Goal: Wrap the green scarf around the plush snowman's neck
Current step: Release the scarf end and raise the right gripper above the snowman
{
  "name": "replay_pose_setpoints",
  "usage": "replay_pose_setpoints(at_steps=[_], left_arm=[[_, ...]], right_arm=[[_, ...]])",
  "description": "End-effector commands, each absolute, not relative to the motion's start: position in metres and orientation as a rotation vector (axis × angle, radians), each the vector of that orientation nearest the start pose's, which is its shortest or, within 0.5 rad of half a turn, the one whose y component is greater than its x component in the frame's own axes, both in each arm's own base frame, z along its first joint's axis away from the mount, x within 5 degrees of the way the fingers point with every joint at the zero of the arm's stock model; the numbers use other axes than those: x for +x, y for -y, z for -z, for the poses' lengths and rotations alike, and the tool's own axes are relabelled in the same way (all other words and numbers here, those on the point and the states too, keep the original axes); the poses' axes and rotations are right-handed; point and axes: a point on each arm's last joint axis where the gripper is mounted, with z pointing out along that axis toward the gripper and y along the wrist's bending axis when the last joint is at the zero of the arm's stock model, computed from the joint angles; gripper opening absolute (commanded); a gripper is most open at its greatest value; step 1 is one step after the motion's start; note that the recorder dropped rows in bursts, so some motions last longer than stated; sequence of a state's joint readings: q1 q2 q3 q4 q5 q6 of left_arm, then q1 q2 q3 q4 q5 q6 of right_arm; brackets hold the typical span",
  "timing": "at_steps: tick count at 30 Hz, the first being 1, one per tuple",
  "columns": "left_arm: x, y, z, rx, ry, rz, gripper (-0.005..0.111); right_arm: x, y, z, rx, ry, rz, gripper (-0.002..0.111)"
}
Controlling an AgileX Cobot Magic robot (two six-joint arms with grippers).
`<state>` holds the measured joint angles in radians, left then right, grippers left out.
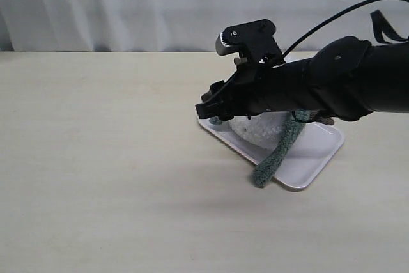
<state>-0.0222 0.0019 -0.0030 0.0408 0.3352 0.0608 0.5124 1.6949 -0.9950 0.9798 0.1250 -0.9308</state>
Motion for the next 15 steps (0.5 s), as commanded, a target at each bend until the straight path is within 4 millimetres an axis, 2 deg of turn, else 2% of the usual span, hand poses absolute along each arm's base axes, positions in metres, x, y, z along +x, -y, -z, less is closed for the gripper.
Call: replay_pose_setpoints(at_steps=[1, 4, 7, 9, 12, 15], left_arm=[[0.054, 0.0, -0.184, 0.099, -1.804, -0.071, 0.0], [0.054, 0.0, -0.184, 0.099, -1.804, -0.071, 0.0], [0.054, 0.0, -0.184, 0.099, -1.804, -0.071, 0.0], [0.054, 0.0, -0.184, 0.099, -1.804, -0.071, 0.0], [0.054, 0.0, -0.184, 0.099, -1.804, -0.071, 0.0], [0.054, 0.0, -0.184, 0.099, -1.804, -0.071, 0.0]], right_arm=[[0.315, -0.194, -0.232, -0.587, -2.129, -0.396, 0.057], [0.314, -0.209, -0.246, -0.645, -1.998, -0.308, 0.056], [0.314, -0.22, -0.261, -0.618, -1.84, -0.19, 0.056], [0.315, -0.221, -0.27, -0.604, -1.724, -0.031, 0.055], [0.315, -0.21, -0.28, -0.518, -1.633, 0.313, 0.055], [0.321, -0.192, -0.289, -0.354, -1.76, 0.495, 0.055]])
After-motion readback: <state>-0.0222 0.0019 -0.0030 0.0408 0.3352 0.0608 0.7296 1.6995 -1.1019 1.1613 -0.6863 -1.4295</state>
